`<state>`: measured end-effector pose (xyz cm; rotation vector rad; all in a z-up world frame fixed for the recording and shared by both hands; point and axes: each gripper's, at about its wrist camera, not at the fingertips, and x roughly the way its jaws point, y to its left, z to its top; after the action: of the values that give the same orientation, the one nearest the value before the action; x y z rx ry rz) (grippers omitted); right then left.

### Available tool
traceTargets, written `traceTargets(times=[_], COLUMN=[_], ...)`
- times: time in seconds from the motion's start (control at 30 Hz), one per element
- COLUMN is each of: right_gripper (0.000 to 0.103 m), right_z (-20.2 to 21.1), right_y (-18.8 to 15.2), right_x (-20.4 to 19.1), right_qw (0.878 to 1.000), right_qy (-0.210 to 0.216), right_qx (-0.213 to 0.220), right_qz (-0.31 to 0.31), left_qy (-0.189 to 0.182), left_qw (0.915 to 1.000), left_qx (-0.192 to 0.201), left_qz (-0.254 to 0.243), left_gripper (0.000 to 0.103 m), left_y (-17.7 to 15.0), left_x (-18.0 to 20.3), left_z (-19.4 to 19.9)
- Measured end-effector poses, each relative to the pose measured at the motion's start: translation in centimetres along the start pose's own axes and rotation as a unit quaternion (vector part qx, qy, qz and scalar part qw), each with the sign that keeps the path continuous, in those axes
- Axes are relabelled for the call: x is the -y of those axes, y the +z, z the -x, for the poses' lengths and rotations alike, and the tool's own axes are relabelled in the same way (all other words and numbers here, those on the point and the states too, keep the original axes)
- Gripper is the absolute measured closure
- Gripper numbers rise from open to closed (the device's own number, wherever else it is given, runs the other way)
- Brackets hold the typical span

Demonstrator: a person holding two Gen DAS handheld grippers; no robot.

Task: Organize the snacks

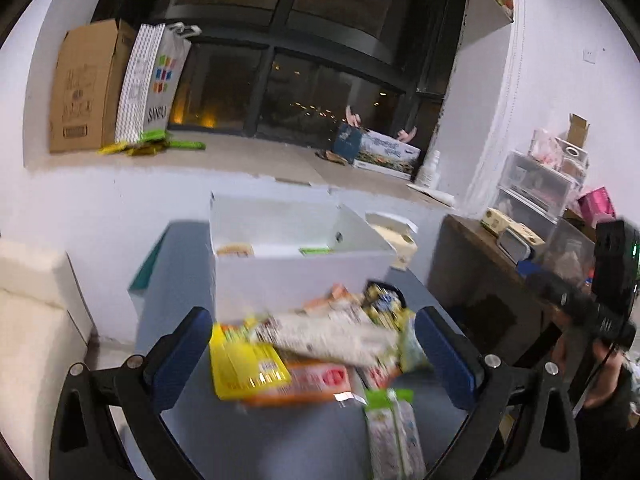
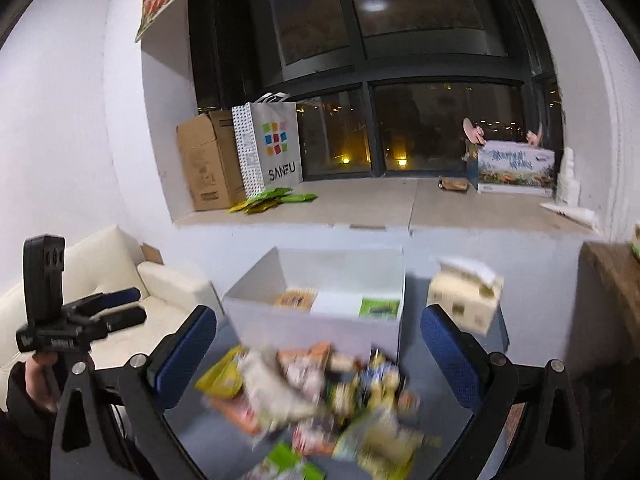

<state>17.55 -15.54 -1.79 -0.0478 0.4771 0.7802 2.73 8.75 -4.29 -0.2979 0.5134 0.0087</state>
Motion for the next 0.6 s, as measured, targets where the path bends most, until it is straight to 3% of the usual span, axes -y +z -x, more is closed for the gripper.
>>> traceTargets(times=[0.23, 0.6], right_gripper=[0.0, 0.0], right_z=[0.6, -4.3], right_y=[-6.4, -6.2], right_x=[-1.9, -5.6], right_qw=[0.999, 0.989], right_qy=[-0.003, 0.0], right_qx=[-0.047, -0.104], right_qz=[0.005, 0.105], left_qy=[0.007, 0.004], left_qw=[0.9998, 0.9997], left_qx=[0.003, -0.006], left_qz=[-0.018, -0.023], left_gripper=[0.0, 0.0], left_y=[-1.3, -2.2], left_x=[0.8, 0.5], left_z=[0.8, 0.9])
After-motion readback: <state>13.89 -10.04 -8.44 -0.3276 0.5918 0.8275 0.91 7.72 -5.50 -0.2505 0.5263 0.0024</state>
